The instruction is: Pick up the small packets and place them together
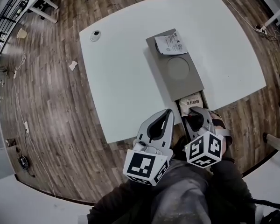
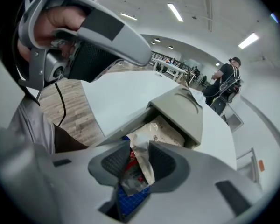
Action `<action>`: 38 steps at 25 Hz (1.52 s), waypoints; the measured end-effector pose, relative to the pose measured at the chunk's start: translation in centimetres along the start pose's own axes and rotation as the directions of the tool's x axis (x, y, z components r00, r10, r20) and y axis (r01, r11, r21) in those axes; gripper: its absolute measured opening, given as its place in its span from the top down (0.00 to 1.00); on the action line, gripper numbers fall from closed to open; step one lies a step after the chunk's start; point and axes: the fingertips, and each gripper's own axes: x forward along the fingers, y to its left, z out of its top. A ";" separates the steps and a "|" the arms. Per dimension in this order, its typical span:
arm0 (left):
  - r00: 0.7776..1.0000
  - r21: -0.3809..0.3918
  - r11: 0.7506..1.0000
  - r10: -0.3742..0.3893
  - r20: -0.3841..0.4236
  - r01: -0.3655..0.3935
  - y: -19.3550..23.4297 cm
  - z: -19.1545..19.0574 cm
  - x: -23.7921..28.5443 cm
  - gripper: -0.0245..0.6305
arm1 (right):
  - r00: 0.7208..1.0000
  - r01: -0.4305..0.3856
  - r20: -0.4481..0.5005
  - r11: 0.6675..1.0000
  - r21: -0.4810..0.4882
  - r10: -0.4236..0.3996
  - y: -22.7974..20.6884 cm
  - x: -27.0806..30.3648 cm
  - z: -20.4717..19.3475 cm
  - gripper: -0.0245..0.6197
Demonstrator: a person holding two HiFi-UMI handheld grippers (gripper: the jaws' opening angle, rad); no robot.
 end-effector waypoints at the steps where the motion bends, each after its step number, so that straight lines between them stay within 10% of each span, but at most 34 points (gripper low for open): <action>1: 1.000 0.000 1.000 0.000 -0.003 0.000 0.0 -0.1 0.1 0.97 | 1.000 -0.003 0.006 1.000 0.000 0.003 0.0 -0.1 0.0 0.76; 8: 1.000 0.027 1.000 -0.003 0.007 0.003 -1.5 0.3 -0.6 0.97 | 0.996 0.037 0.081 0.999 -0.001 -0.036 -0.2 -2.0 0.8 0.95; 26: 0.993 0.118 0.992 -0.049 0.106 0.037 -8.8 1.6 -5.4 0.97 | 0.964 0.156 0.212 0.987 0.030 -0.159 1.1 -11.0 0.7 0.95; 38: 0.995 0.102 0.995 -0.030 0.094 0.021 -5.4 3.1 -3.0 0.97 | 0.962 0.145 0.233 0.989 0.022 -0.146 -1.8 -9.0 3.9 0.95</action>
